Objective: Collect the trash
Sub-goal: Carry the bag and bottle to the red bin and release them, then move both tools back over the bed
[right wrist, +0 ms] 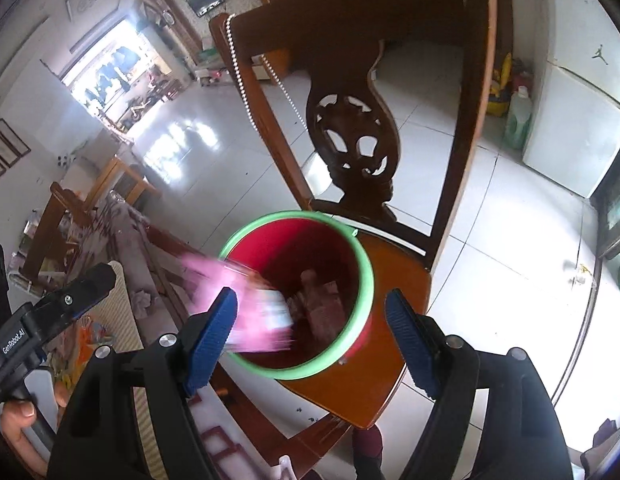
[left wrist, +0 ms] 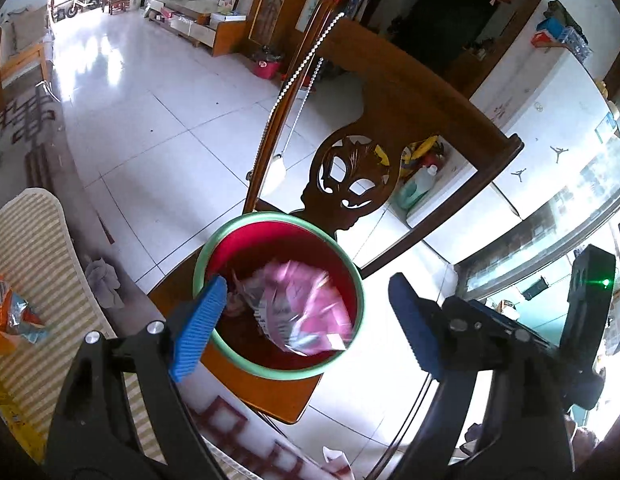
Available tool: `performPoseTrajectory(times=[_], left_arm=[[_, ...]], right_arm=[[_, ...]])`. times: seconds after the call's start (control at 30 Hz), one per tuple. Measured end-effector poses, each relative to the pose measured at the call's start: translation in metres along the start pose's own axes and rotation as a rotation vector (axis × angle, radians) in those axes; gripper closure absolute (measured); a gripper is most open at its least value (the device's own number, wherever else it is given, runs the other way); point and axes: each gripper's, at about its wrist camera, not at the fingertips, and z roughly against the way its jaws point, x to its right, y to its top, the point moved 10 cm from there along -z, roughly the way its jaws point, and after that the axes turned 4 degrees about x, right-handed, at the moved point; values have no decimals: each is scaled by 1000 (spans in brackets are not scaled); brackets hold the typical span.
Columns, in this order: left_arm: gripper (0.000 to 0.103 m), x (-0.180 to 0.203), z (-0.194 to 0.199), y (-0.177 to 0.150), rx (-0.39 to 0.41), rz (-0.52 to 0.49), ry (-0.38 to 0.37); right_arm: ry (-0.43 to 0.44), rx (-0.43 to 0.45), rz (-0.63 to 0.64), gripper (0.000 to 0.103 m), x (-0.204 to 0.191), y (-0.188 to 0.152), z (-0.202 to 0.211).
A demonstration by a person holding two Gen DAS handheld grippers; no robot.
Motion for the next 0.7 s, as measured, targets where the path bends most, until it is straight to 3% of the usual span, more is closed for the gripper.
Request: performPoseTrajectory(times=[0.17,0.3,0.53,0.7], left_arm=[[23,-22,20,-19,-1,55,55],[21,-57,52,-43,13,183,106],[21,-131,113,-82,63,274,276],[21,-198,165,-116,107,407,383]], right_arm=[[34,-18,38,29,-20,-3,-7],[72,-46,95,29,-52,-11,-17],[161,-112,239,29,-132,-40,-35],[201,-154,328,29,-182,-69,-42]])
